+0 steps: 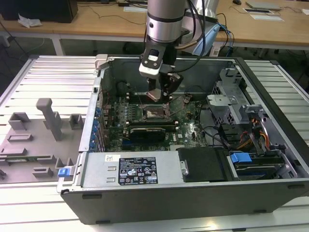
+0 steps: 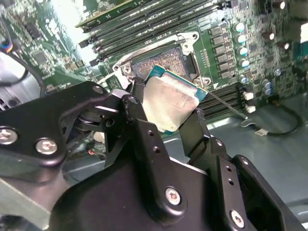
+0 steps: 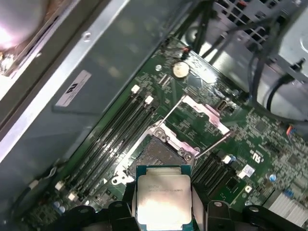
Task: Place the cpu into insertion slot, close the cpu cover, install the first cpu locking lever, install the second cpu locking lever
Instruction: 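Place the cpu into insertion slot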
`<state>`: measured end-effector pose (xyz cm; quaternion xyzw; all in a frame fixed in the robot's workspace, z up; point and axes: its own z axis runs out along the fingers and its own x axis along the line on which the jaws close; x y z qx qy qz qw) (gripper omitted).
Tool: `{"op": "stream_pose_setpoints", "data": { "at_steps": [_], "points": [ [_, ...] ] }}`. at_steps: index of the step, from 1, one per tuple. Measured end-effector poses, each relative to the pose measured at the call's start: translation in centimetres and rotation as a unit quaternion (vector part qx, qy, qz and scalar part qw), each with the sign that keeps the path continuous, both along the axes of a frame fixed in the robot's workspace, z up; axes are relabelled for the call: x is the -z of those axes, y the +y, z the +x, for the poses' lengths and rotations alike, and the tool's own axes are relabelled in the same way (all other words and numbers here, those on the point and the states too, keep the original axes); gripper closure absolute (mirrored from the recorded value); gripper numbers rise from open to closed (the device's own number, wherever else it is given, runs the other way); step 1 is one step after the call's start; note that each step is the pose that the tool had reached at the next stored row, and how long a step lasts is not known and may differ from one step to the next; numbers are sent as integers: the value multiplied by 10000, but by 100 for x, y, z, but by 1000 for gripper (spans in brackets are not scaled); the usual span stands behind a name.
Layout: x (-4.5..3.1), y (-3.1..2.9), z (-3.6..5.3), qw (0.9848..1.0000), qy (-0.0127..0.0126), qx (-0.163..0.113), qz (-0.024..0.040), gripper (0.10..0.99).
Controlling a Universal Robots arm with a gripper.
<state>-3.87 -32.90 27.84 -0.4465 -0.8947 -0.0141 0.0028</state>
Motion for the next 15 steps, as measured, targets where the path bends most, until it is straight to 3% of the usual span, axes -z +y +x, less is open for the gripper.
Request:
{"op": "stream_pose_setpoints", "data": {
  "at_steps": [4, 8, 12, 15],
  "points": [
    [13, 0, 0, 9993, 0, 385, 0, 545],
    [28, 0, 0, 9965, 0, 831, 0, 545],
    [43, 0, 0, 9927, 0, 1206, 0, 545],
    [56, 0, 0, 9887, 0, 1500, 1, 545]
  ]
}}
